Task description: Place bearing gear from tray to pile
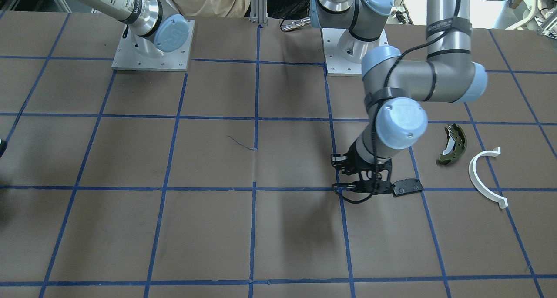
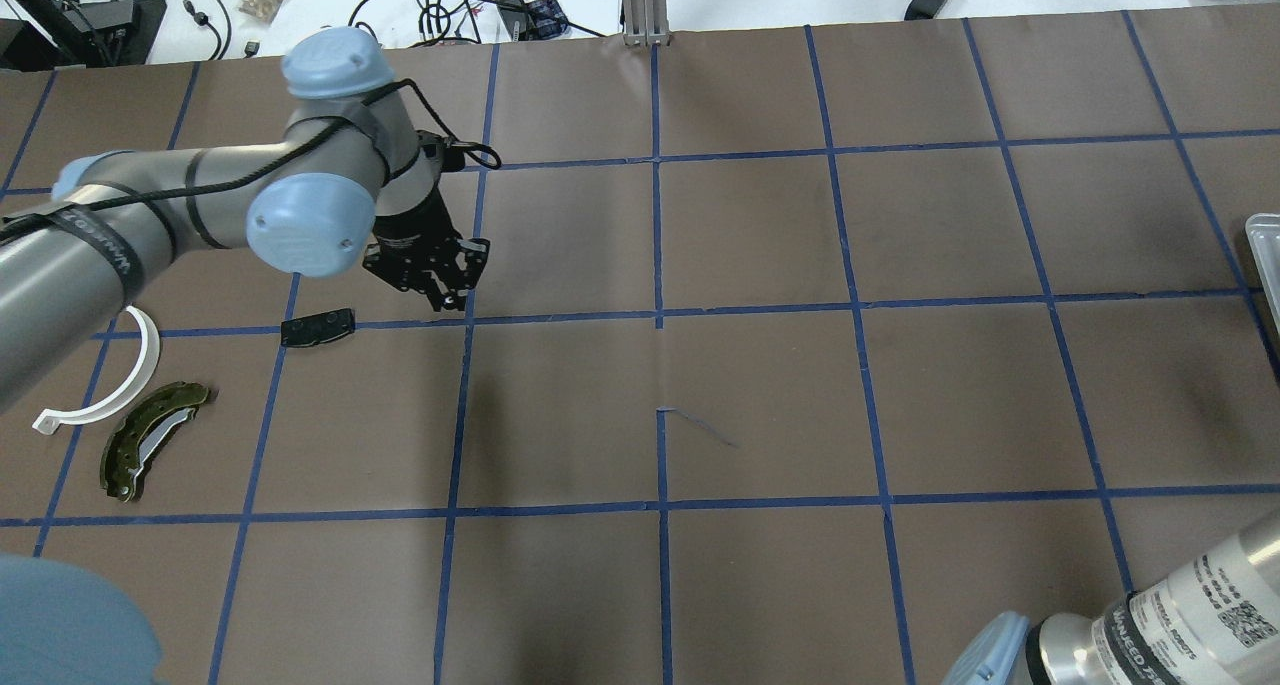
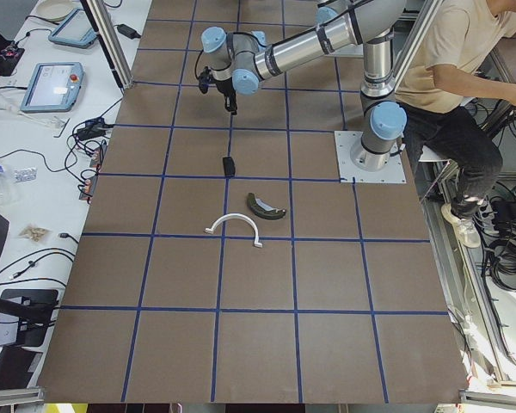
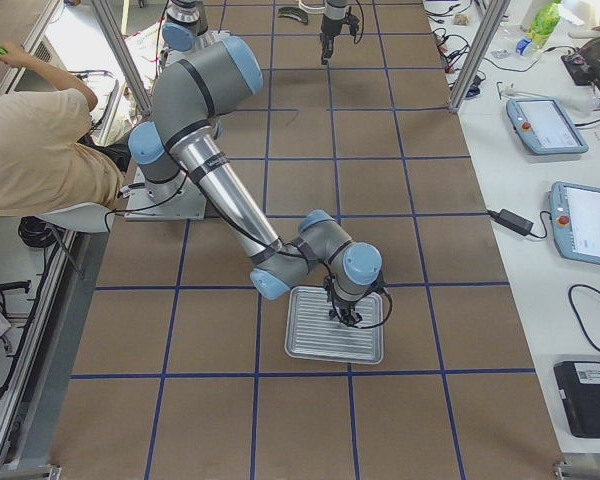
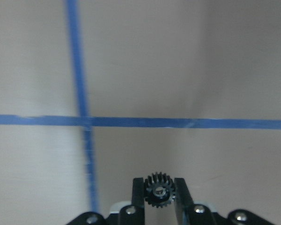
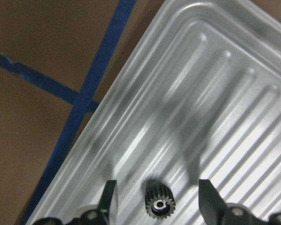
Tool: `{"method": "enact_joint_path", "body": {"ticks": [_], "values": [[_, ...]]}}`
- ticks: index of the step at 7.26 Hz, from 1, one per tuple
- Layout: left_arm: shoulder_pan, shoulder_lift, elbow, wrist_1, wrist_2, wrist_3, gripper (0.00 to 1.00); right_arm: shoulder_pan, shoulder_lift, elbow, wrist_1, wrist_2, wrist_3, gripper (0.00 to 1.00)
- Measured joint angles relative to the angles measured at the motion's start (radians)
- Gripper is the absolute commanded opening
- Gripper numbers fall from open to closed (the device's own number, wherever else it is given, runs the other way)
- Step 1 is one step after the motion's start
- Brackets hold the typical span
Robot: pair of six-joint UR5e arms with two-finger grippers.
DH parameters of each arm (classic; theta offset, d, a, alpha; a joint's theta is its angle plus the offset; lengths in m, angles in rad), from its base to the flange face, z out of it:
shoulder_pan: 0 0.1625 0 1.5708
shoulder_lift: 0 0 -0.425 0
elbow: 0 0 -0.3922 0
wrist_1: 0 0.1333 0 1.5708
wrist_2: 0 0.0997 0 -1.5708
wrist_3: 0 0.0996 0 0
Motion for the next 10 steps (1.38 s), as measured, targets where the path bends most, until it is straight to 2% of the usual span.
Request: {"method": "enact_joint_path", "body": {"ticks": [2,3,7,8,9,10], "values": [[0.17,0.002,-0.002,-0.022,0.04,0.214,0.0,0.0,0.002,0.001,-0.001,-0.002,0.0,0.09],[0.235,0.004,-0.016,-0.024,0.069,0.271,0.0,-0.001,0.002,0.001,-0.001,-0.003,0.001,0.0],[0.325,0.031,-0.175,0.085,0.092,0.324,0.0,0.0,-0.019,-0.008,0.014,-0.04,0.007,0.0],[0.343,0.03,-0.197,0.114,0.091,0.329,0.04,0.002,-0.045,-0.007,0.026,-0.046,0.012,0.0],[0.359,0.028,-0.209,0.127,0.09,0.331,0.99,0.01,-0.075,-0.005,0.045,-0.044,0.033,0.0],[0.367,0.026,-0.22,0.132,0.089,0.331,1.0,0.035,-0.119,-0.002,0.092,-0.034,0.093,0.0]]}}
